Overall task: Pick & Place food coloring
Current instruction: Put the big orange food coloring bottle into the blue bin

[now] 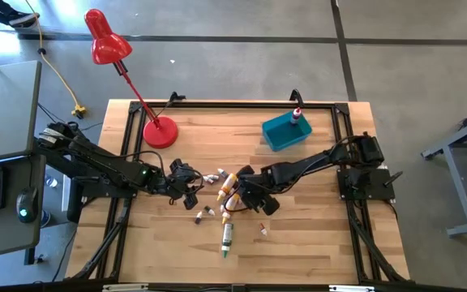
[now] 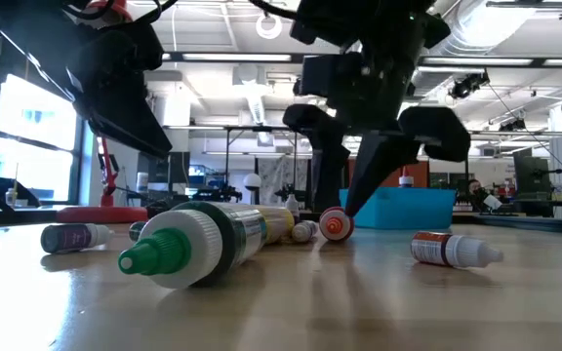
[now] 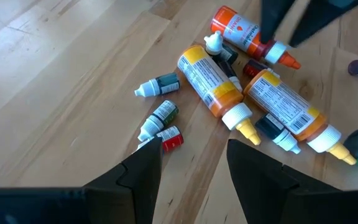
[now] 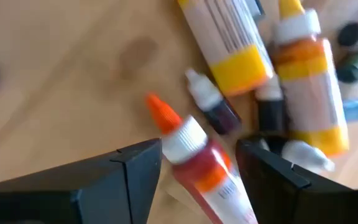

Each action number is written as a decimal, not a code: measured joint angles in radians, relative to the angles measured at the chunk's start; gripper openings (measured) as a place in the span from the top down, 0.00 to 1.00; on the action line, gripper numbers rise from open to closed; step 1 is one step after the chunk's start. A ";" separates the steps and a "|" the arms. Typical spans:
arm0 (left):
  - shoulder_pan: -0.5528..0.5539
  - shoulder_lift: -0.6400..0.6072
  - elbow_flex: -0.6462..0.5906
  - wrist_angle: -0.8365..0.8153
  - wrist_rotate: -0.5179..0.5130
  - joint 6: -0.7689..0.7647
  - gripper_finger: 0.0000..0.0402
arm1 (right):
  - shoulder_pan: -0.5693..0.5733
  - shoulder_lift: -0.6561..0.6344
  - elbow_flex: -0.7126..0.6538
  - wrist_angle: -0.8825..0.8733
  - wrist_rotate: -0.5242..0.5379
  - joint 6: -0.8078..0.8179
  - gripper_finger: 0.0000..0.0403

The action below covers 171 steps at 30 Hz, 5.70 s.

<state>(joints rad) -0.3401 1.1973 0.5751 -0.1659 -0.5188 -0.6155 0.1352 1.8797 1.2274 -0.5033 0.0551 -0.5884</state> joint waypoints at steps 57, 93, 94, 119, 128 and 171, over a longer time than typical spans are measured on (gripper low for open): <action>0.000 0.000 0.000 -0.001 0.014 0.000 0.56 | 0.028 0.070 0.000 0.007 -0.002 -0.166 0.69; 0.000 0.000 0.000 0.000 0.004 -0.018 0.56 | -0.372 -0.890 -0.969 1.420 0.479 0.408 0.70; 0.000 0.000 0.000 0.000 0.004 -0.018 0.56 | -0.389 -0.881 -1.014 1.491 0.501 0.415 0.70; 0.000 0.000 0.000 0.010 -0.128 0.020 0.56 | -0.715 -0.509 -1.155 1.848 0.494 0.524 0.69; 0.000 0.000 0.000 0.010 -0.128 0.020 0.56 | -0.772 -0.319 -1.155 2.028 0.460 0.566 0.69; 0.000 0.000 0.000 0.007 -0.125 0.020 0.56 | -0.803 -0.057 -1.052 2.070 0.550 0.515 0.53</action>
<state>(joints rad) -0.3397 1.1973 0.5751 -0.1585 -0.6434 -0.5957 -0.6674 1.8225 0.1753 1.5665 0.6046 -0.0735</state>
